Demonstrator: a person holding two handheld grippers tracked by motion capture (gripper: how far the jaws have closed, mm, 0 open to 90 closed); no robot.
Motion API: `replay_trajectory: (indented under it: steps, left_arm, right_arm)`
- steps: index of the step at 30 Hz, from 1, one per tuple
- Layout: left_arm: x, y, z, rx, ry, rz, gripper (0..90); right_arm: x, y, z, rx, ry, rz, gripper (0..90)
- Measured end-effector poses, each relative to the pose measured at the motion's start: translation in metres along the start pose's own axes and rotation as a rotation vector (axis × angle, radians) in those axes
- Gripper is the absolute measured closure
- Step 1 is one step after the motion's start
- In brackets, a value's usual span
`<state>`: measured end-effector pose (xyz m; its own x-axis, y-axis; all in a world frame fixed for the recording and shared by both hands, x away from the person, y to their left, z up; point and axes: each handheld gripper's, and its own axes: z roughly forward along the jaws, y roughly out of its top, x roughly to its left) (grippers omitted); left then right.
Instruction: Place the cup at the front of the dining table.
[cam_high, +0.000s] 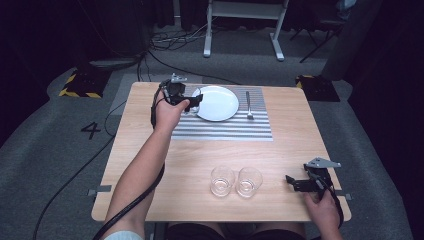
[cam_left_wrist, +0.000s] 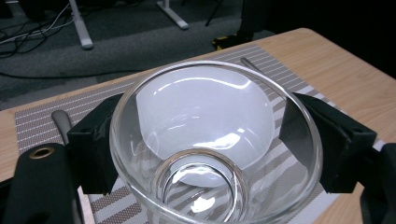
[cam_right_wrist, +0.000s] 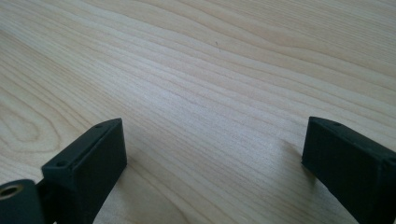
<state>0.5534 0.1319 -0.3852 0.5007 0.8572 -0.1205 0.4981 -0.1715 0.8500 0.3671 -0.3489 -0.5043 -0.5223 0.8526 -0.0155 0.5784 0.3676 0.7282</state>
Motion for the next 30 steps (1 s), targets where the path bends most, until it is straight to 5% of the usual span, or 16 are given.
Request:
replay_trajectory:
  steps: [11,15,30]
  left_arm:
    - [0.017,-0.020,0.020,0.050,0.047,-0.035,18.1]
    - [0.021,-0.028,0.025,0.061,0.032,-0.079,18.1]
    - [0.022,-0.048,0.035,0.157,0.049,-0.052,18.0]
  right_arm:
    - [0.000,0.000,0.000,0.000,-0.001,-0.001,6.5]
    - [0.000,0.000,0.000,0.000,0.000,-0.001,6.5]
    - [0.000,0.000,0.000,0.000,-0.001,0.000,6.5]
